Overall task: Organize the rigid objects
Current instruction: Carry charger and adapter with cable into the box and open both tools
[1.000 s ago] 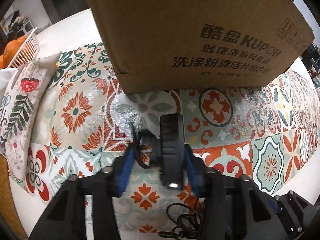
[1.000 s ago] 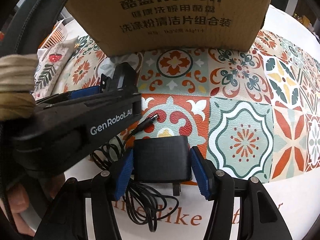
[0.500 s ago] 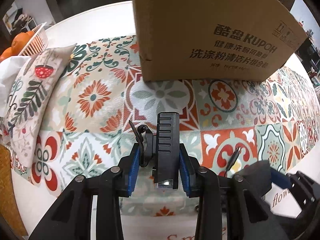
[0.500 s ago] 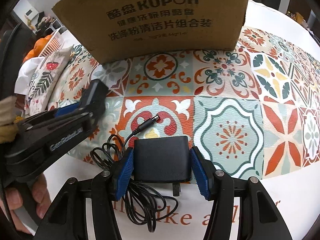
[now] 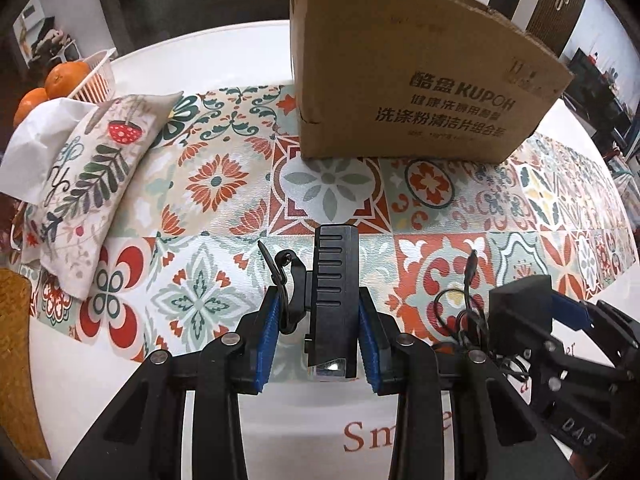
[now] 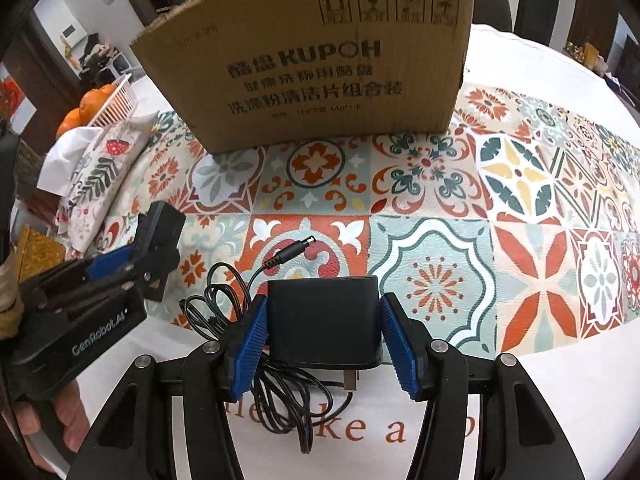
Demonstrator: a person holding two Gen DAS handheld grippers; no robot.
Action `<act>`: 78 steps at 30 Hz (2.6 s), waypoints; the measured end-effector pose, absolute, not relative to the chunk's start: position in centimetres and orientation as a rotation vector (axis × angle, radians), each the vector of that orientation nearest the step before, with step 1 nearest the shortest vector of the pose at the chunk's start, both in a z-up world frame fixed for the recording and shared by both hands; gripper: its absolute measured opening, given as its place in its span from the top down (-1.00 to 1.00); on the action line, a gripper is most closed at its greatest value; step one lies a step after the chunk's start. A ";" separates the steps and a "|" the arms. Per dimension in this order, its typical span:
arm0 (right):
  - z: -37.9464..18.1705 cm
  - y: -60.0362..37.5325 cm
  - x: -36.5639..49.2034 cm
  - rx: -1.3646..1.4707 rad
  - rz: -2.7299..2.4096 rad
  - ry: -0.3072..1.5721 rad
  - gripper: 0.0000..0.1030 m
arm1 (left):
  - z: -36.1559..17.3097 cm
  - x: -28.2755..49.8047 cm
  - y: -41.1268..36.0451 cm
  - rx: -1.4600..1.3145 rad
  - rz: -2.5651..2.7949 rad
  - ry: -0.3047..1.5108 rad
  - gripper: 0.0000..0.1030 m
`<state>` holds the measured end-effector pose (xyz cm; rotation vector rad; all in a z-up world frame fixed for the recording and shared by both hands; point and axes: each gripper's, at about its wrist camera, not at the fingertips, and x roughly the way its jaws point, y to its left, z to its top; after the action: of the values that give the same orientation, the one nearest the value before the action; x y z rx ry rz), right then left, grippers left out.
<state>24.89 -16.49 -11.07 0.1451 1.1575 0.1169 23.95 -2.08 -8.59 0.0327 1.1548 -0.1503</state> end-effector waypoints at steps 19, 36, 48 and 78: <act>-5.7 -17.2 23.8 0.148 0.116 0.973 -0.10 | -3.5 22.4 -2.3 0.045 -0.170 0.983 0.31; 0.3 -17.0 24.8 0.130 0.128 0.815 -0.10 | 2.0 23.7 -2.1 0.006 -0.175 0.859 0.31; 3.7 -17.2 25.5 0.120 0.126 0.723 -0.10 | 5.3 24.8 -3.1 0.015 -0.205 0.795 0.31; 7.7 -19.0 33.0 0.141 0.126 0.641 -0.10 | 9.0 34.1 -5.6 0.007 -0.251 0.810 0.31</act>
<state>32.96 -19.01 7.75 0.1413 0.6411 0.1258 34.09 -5.63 9.00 0.0069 0.8101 -0.2509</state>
